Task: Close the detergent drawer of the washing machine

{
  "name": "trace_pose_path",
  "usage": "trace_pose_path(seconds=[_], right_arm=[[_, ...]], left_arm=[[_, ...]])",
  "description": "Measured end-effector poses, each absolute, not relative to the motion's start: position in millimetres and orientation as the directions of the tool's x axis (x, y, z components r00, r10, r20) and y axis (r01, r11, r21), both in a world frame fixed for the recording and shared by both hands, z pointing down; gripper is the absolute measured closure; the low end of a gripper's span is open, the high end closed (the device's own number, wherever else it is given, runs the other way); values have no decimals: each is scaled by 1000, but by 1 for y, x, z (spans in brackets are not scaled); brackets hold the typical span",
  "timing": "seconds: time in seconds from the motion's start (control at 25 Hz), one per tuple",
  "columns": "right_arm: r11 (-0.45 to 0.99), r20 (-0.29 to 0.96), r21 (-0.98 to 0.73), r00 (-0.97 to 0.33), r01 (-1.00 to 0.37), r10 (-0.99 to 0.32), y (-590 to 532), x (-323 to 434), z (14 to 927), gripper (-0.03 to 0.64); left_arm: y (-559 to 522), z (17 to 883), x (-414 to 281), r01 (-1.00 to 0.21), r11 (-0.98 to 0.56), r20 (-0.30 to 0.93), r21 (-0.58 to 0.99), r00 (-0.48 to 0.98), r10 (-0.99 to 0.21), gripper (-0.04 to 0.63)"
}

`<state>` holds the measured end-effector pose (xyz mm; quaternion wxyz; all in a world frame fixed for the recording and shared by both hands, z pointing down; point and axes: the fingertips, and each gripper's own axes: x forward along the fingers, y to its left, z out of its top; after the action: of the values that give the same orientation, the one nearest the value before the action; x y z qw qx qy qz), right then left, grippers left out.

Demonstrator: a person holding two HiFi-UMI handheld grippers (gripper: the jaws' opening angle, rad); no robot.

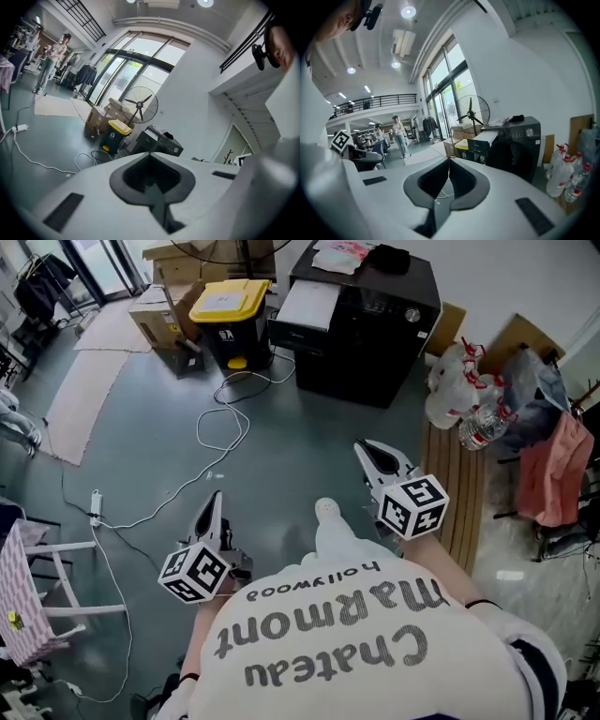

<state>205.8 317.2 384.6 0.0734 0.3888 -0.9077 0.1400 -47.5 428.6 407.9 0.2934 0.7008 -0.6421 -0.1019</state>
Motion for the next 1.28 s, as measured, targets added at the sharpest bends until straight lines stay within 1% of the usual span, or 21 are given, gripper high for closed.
trace_pose_path(seconds=[0.16,0.32,0.52,0.64,0.76,1.08,1.28], right_arm=[[645,267,-265,-697,-717,-665,305,188,390,588],[660,280,-233,-699,-715,-658,292,169,387,588],[651,289,-240,-693,-720,-660,273,154,379,588],[661,308,-205,-689,-722,-657,261,148,376,588],[659,325,-191,-681,-727,-657,246,149,374,588],[582,304,-260,-638,-770,-708,170,176,382,588],[553,315,-311,-633,-773,-707,114,178,402,588]], left_arm=[[421,415,-58,-827,0,240,563,163,-957,588],[413,418,-73,-818,5,231,575,156,-960,588],[404,429,-94,-830,16,275,558,167,-947,588],[398,431,-106,-839,13,278,544,165,-946,588],[389,437,-115,-833,17,280,552,166,-945,588],[335,430,-116,-835,4,240,549,152,-959,588],[288,429,-113,-822,40,240,569,119,-963,588]])
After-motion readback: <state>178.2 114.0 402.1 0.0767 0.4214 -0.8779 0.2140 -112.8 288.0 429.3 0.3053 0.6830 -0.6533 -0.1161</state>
